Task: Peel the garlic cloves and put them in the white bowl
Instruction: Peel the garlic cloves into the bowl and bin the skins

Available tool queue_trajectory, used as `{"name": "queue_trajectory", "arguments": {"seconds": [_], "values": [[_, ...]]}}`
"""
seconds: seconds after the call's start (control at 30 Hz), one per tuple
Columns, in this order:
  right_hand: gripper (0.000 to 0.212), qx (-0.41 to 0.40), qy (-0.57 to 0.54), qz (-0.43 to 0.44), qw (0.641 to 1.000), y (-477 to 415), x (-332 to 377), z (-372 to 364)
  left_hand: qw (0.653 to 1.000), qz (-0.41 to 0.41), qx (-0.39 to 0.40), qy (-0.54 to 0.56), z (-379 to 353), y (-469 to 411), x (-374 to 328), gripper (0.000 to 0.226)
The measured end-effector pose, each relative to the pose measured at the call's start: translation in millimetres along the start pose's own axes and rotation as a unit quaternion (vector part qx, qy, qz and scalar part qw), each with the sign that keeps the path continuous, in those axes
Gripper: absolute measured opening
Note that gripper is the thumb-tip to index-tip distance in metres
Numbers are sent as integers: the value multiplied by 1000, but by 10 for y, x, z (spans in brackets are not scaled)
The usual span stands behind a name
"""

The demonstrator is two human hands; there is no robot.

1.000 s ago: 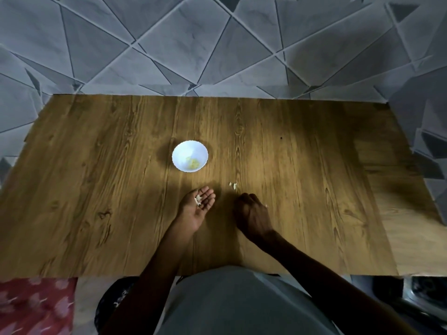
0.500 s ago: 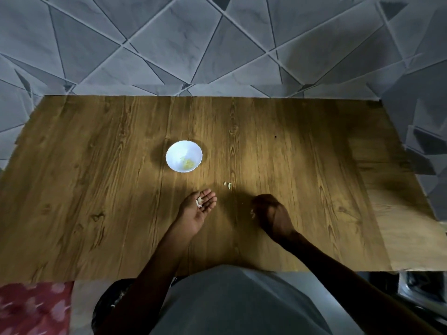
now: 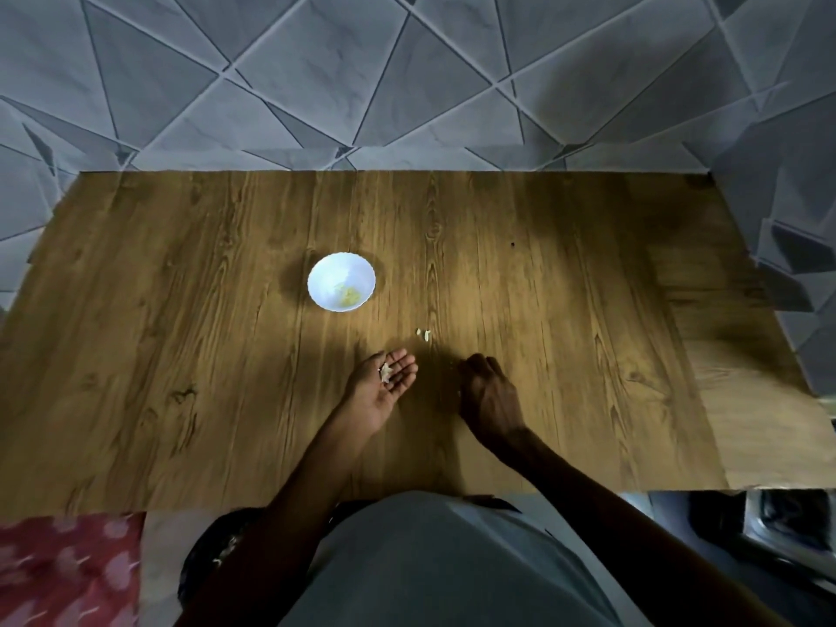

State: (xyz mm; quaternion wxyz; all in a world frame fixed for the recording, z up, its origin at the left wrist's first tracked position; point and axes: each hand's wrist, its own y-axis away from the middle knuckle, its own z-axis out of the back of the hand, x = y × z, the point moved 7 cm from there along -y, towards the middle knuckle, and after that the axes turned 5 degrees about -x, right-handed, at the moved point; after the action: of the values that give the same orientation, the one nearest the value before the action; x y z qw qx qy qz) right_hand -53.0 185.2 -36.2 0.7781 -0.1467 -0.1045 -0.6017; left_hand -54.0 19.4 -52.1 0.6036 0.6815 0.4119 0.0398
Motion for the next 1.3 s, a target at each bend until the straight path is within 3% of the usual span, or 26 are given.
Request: {"name": "queue_trajectory", "arguments": {"seconds": [0.23, 0.33, 0.6, 0.7, 0.97, 1.2, 1.3], "values": [[48, 62, -42, 125, 989, -87, 58, -64, 999, 24, 5, 23, 24, 63, 54, 36], [45, 54, -55, 158, 984, 118, -48, 11, 999, 23, 4, 30, 30, 83, 50, 37], [38, -1, -162, 78, 984, 66, -340, 208, 999, 20, 0, 47, 74, 109, 109, 36], [36, 35, -122, 126, 984, 94, -235, 181, 999, 23, -8, 42, 78, 143, 173, 36], [43, 42, -72, 230, 970, 174, -49, 179, 998, 21, -10, 60, 101, 218, 293, 38], [24, 66, -54, 285, 955, 70, -141, 88, 997, 10, -26, 67, 197, 257, 425, 34], [22, 36, -23, 296, 954, 52, -53, 66, 997, 7, -30, 66, 234, 273, 465, 34]]}}
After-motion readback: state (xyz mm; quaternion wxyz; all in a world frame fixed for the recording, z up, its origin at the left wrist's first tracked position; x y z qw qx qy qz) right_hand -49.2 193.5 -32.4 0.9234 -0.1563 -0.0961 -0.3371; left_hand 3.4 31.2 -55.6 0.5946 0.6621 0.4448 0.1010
